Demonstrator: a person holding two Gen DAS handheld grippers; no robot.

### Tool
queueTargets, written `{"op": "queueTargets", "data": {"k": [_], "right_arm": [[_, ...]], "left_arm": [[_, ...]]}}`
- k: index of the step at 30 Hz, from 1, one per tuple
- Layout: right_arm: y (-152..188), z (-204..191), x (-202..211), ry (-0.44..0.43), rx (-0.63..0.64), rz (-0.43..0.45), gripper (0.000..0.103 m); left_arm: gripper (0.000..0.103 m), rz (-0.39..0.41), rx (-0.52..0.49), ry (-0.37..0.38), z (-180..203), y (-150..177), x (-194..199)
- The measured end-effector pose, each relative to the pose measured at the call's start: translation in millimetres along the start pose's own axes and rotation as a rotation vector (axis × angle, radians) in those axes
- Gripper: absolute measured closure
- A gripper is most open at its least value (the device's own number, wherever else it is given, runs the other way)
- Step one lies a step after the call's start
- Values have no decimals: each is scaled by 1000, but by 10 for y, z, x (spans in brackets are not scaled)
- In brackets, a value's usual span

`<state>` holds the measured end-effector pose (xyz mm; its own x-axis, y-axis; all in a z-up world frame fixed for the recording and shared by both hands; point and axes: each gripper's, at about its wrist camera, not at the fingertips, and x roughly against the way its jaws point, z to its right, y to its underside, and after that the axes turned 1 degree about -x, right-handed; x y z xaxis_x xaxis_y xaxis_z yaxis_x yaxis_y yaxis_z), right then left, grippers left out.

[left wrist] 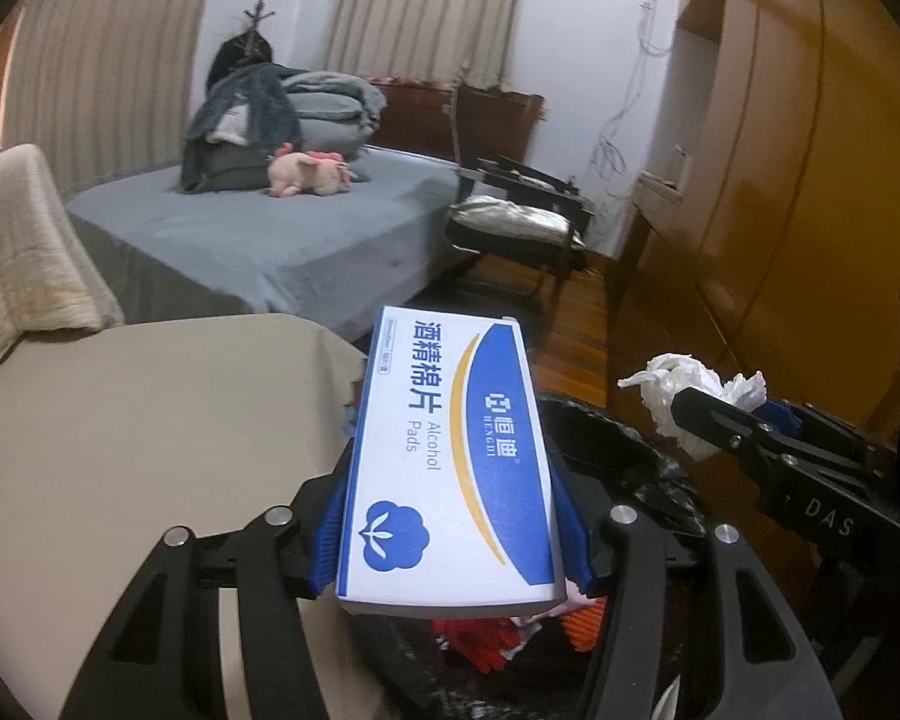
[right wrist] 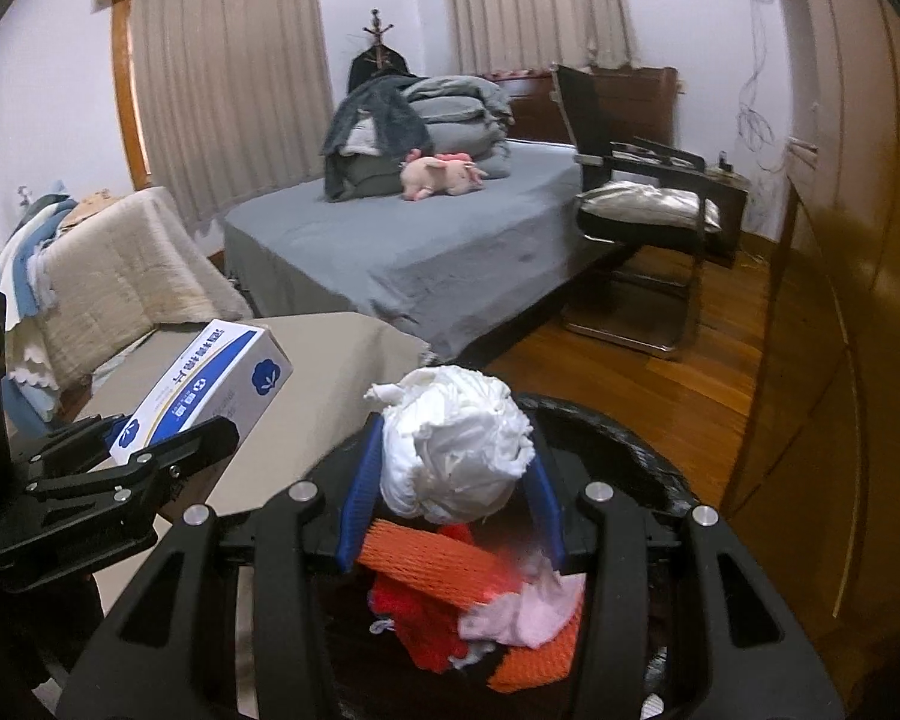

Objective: Collect trash
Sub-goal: 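Carry the box and tissue over the bin with both grippers, then open both grippers to drop the box and tissue into the bin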

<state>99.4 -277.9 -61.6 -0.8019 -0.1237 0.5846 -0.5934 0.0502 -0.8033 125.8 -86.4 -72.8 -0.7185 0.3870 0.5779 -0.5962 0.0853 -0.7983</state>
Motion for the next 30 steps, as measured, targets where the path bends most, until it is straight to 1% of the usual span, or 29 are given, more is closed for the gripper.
{"op": "queueTargets", "data": {"k": [2, 6, 13, 18, 22, 25, 26, 27, 28, 30], "right_arm": [[41, 105, -7, 19, -11, -9, 60], [96, 188, -42, 43, -26, -23, 60], [145, 310, -145, 72, -44, -41, 59], [174, 375, -240, 81, -48, -57, 59], [194, 420, -298, 83, -53, -64, 59], [197, 448, -335, 94, -57, -64, 51], [205, 451, -344, 97, -59, -68, 46], [209, 465, -355, 104, -61, -72, 41], [213, 479, -355, 111, -64, -70, 39], [218, 511, -343, 119, -68, -65, 33]], "left_arm": [[47, -14, -14, 16, 85, 19, -83], [47, -40, -26, 43, 166, 63, -249], [47, -65, -48, 61, 307, 111, -484], [47, -81, -61, 72, 349, 96, -668], [47, -92, -62, 76, 363, 111, -739], [46, -106, -57, 96, 355, 115, -796], [45, -112, -52, 102, 353, 113, -820], [42, -117, -46, 104, 341, 123, -822], [36, -124, -37, 110, 324, 125, -839], [32, -128, -26, 113, 289, 122, -844]]}}
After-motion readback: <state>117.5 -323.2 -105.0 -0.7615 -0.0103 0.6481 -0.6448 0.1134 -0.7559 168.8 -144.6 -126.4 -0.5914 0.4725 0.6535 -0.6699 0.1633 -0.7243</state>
